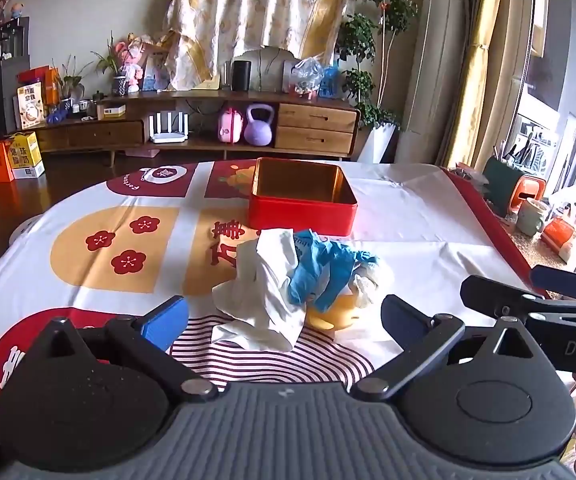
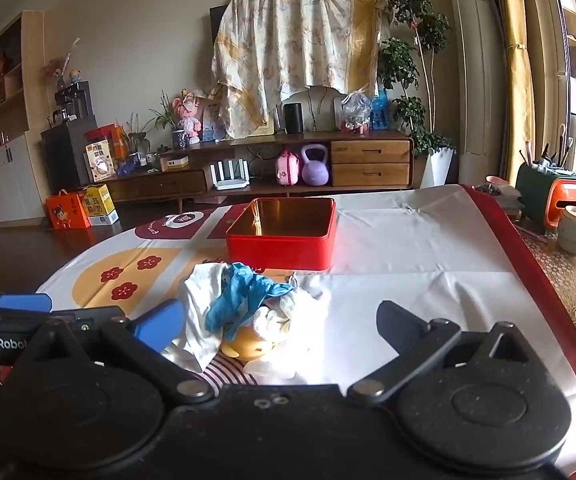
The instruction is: Organize soft objects
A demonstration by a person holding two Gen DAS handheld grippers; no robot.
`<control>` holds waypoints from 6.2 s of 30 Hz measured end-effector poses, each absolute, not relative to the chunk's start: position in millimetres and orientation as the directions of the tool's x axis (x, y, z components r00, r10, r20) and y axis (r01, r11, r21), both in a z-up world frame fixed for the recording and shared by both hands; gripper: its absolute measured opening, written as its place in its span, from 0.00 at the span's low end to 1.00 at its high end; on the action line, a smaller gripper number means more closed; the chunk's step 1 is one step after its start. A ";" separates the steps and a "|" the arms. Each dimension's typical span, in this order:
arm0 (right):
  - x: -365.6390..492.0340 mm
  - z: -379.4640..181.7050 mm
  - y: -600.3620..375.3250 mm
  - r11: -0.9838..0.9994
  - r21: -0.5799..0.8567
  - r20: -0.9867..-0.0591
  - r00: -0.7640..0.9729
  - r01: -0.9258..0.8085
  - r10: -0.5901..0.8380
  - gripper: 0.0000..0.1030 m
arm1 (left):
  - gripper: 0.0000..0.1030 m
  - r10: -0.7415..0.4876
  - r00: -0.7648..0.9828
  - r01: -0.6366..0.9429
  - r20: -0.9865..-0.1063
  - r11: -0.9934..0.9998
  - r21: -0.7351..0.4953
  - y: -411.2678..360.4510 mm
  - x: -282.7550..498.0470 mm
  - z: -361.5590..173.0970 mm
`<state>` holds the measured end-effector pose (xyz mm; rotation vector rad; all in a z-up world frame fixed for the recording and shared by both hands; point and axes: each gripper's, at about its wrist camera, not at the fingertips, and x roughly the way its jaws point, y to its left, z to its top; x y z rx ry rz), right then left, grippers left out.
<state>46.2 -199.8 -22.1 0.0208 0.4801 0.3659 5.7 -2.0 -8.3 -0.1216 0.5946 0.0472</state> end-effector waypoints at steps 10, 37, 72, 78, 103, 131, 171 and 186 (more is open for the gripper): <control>45.8 -24.6 -199.9 0.936 0.103 -0.449 0.824 -0.336 0.345 1.00 | 1.00 0.002 0.823 -0.083 -0.568 0.990 -0.116 0.9 6.2 -11.5; 49.8 -17.2 -198.6 0.940 0.102 -0.440 0.833 -0.325 0.335 0.98 | 1.00 -0.016 0.847 -0.081 -0.532 0.984 -0.160 9.5 7.6 -3.8; 74.3 -15.1 -191.8 0.932 0.111 -0.460 0.814 -0.344 0.355 0.94 | 1.00 -0.033 0.842 -0.069 -0.538 0.983 -0.169 13.4 35.2 -3.1; 85.3 -22.9 -187.2 0.927 0.099 -0.473 0.802 -0.362 0.364 0.93 | 1.00 -0.044 0.834 -0.065 -0.549 0.982 -0.177 14.8 43.4 -8.7; 189.5 -59.6 -137.9 0.791 -0.029 -0.660 0.606 -0.612 0.445 0.51 | 0.96 -0.045 0.768 -0.045 -0.639 0.991 -0.124 48.5 148.5 -65.2; 218.2 -79.0 -129.5 0.786 0.004 -0.701 0.559 -0.618 0.443 0.06 | 0.21 -0.198 0.699 0.021 -0.687 0.966 -0.257 55.5 179.2 -97.3; 207.6 -40.6 -158.3 0.821 0.058 -0.618 0.626 -0.568 0.476 0.01 | 0.83 -0.198 0.688 0.052 -0.698 0.973 -0.225 37.7 157.8 -83.8; 209.0 -47.5 -154.7 0.822 0.062 -0.634 0.613 -0.566 0.470 0.01 | 0.48 -0.161 0.644 -0.002 -0.748 0.977 -0.211 46.0 183.1 -112.2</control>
